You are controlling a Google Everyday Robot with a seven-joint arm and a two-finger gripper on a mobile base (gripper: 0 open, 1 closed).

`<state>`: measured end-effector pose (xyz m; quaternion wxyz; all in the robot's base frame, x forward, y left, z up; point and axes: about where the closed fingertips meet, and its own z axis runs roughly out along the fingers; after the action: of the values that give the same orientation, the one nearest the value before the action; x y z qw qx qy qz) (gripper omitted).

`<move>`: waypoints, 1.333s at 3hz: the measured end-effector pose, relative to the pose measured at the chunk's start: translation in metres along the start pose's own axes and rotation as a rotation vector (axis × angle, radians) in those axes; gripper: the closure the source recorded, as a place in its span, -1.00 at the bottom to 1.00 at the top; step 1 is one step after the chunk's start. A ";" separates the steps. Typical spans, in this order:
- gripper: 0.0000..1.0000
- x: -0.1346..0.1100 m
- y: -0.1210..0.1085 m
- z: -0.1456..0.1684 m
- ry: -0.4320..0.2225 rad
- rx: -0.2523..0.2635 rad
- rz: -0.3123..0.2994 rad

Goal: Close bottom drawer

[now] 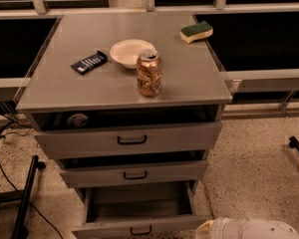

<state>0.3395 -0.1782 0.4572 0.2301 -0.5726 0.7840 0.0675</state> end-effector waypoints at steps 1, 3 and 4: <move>1.00 0.014 -0.004 0.031 -0.021 -0.008 0.017; 1.00 0.054 -0.004 0.136 -0.096 -0.074 0.106; 1.00 0.081 0.022 0.210 -0.169 -0.133 0.199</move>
Offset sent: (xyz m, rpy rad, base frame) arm 0.0233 0.0089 -0.1765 0.1880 0.1063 -0.0498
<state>0.3591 -0.1632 0.2320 0.2490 -0.4982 0.8085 0.1900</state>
